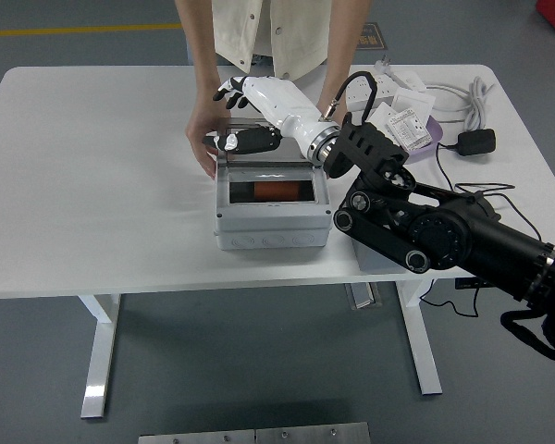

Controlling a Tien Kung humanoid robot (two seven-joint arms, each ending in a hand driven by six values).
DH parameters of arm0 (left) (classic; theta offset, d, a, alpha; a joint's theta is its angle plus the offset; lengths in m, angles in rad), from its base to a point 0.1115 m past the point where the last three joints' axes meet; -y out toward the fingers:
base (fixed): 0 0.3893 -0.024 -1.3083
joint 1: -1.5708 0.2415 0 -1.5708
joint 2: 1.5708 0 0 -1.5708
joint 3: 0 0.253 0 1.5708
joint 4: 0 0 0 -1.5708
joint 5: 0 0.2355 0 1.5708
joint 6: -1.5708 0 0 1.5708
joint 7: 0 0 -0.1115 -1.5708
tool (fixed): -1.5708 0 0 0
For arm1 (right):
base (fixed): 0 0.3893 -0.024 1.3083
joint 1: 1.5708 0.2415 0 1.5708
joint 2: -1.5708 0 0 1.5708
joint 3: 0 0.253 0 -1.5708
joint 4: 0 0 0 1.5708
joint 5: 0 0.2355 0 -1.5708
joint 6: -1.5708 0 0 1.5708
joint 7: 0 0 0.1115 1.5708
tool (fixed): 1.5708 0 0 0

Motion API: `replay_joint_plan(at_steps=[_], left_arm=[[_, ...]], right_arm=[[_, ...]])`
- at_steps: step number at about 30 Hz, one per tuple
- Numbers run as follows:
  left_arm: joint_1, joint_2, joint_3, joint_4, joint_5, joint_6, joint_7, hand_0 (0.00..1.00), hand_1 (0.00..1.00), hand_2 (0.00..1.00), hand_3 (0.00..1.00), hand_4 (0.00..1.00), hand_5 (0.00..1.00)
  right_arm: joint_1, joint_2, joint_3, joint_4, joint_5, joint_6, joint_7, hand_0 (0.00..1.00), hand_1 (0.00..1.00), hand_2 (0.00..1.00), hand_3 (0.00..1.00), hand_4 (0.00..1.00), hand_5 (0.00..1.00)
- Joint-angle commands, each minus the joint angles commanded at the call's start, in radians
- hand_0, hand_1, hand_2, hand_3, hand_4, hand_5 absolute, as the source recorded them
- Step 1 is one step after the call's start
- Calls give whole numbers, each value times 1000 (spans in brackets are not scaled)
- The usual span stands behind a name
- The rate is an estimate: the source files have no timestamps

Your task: Fetch the battery,place it into the box,close the lid of the box

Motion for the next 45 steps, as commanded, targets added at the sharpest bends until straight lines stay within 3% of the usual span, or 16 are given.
replay_joint_plan(at_steps=[11, 17, 18, 19, 35, 36, 45], left_arm=[[-10, 9, 7, 0, 2, -1, 1, 577, 566, 546, 574, 532, 2], [-11, 10, 0, 0, 15, -1, 4, 577, 566, 546, 574, 532, 2], [-11, 10, 0, 0, 16, -1, 4, 577, 567, 546, 573, 531, 2], [-12, 10, -1, 0, 18, 0, 3, 577, 567, 546, 573, 531, 2], [-21, 10, 9, 0, 8, 5, -4, 577, 568, 546, 574, 533, 2], [-21, 10, 10, 0, 6, 5, -4, 578, 570, 546, 573, 531, 2], [-17, 10, 7, 0, 2, 6, -4, 578, 572, 545, 573, 530, 2]], right_arm=[[77, 18, -124, -201, 161, 9, 33, 814, 599, 610, 704, 895, 574], [96, 10, -149, -252, 210, 20, 46, 795, 614, 633, 709, 888, 576], [99, 9, -151, -256, 216, 21, 48, 720, 640, 691, 760, 884, 572], [102, 8, -153, -261, 222, 23, 49, 720, 640, 691, 760, 884, 572], [72, 18, -172, -254, 219, 31, 38, 679, 663, 718, 788, 881, 586], [69, 16, -173, -251, 216, 32, 36, 522, 654, 717, 775, 876, 589], [64, -13, -151, -185, 150, 36, 2, 544, 647, 704, 730, 873, 592]])
